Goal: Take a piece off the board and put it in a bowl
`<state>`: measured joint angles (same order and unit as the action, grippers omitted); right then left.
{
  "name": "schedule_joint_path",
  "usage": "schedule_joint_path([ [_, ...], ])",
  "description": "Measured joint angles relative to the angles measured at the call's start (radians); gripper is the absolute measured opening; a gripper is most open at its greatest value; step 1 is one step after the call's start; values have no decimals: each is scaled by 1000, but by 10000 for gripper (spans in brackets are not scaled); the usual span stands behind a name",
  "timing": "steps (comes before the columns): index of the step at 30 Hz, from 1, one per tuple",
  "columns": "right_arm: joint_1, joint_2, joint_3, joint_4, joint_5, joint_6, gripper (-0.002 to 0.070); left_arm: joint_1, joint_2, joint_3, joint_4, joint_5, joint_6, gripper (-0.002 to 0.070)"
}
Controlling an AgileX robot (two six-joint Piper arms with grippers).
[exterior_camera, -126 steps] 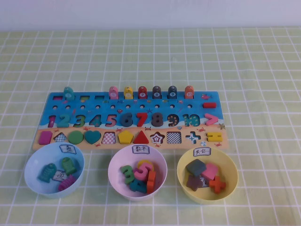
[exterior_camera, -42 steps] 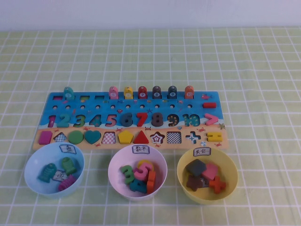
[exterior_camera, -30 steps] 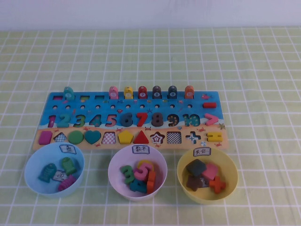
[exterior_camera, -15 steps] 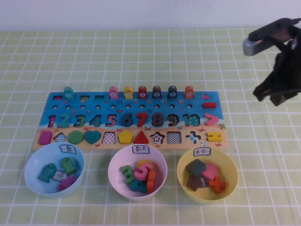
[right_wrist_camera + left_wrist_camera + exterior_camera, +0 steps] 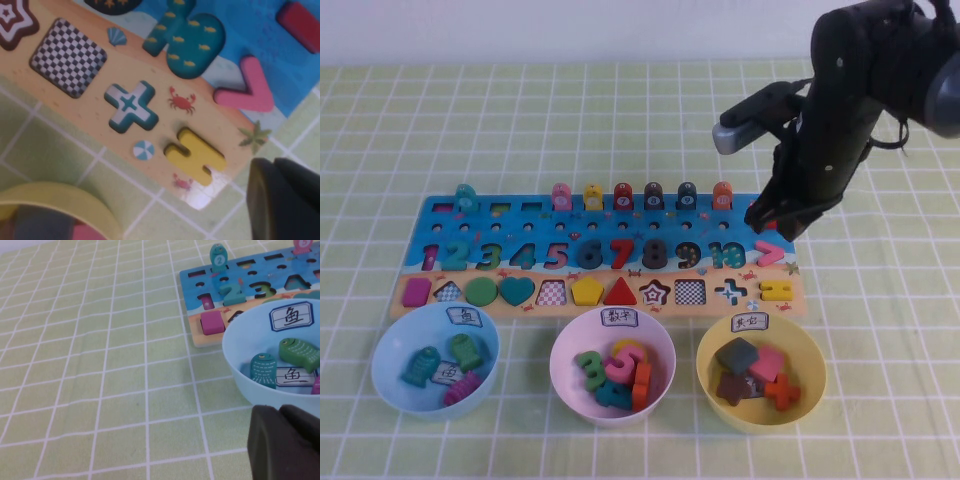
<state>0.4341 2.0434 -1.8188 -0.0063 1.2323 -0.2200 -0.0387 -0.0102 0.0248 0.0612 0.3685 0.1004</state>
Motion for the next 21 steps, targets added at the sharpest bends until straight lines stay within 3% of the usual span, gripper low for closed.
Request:
schedule_joint_path([
  [8, 2, 83, -55, 14, -2, 13, 4, 0, 0, 0, 0, 0, 0, -5],
  [10, 2, 93, -68, 17, -2, 13, 67, 0, 0, 0, 0, 0, 0, -5],
  [16, 2, 116, -77, 14, -2, 103, 410, 0, 0, 0, 0, 0, 0, -5],
  [18, 2, 132, -77, 6, -2, 124, 456, 0, 0, 0, 0, 0, 0, -5],
  [21, 2, 152, -78, 0, -2, 157, 465, 0, 0, 0, 0, 0, 0, -5],
])
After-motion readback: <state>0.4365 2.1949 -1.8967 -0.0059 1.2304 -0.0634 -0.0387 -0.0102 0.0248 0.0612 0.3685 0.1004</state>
